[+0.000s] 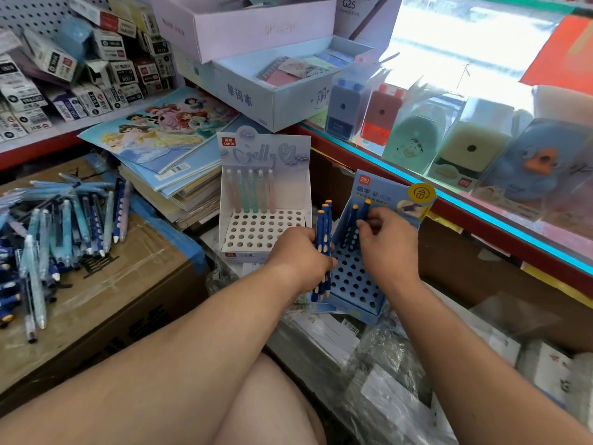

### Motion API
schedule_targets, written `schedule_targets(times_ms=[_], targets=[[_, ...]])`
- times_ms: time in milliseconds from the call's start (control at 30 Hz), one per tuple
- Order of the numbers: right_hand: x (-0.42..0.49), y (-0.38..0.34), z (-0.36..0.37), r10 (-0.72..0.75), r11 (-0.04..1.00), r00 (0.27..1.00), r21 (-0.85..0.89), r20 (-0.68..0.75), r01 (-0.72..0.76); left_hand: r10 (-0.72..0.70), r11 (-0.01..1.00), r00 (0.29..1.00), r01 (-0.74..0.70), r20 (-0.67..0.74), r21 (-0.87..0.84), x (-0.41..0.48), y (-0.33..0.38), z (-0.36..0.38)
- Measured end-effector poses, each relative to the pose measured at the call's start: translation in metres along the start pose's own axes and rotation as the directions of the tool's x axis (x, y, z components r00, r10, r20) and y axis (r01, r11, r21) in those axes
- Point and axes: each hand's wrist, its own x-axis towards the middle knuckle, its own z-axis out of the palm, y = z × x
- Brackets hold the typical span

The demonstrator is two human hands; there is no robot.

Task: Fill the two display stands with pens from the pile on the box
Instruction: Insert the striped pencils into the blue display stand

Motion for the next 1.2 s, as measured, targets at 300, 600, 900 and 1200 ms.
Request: schedule_targets(times_ms=[300, 600, 900, 1200], targets=[[0.0, 0.005, -0.001, -0.162, 0.987, 0.977, 0.031, 0.14, 0.159, -0.029, 1.0, 0.998, 0.03, -0.051, 0.004, 0.003, -0.004, -0.004], [0.004, 0.008, -0.004, -0.248, 0.969, 0.944, 0.039, 0.217, 0.246, -0.04, 0.999, 0.998, 0.04, -0.054, -0.013, 0.006, -0.005, -0.002], [-0.004, 0.002, 0.011, -0.083, 0.996, 0.984, -0.012, 0.158, 0.086, -0.043, 0.999, 0.998, 0.042, -0.044, -0.022, 0.005, -0.004, -0.002], [-0.009, -0.009, -0.007, -0.017, 0.999, 0.992, -0.027, 0.129, 0.02, 0.012, 0.998, 1.0, -0.011, 0.019, -0.057, 0.003, -0.005, -0.001]])
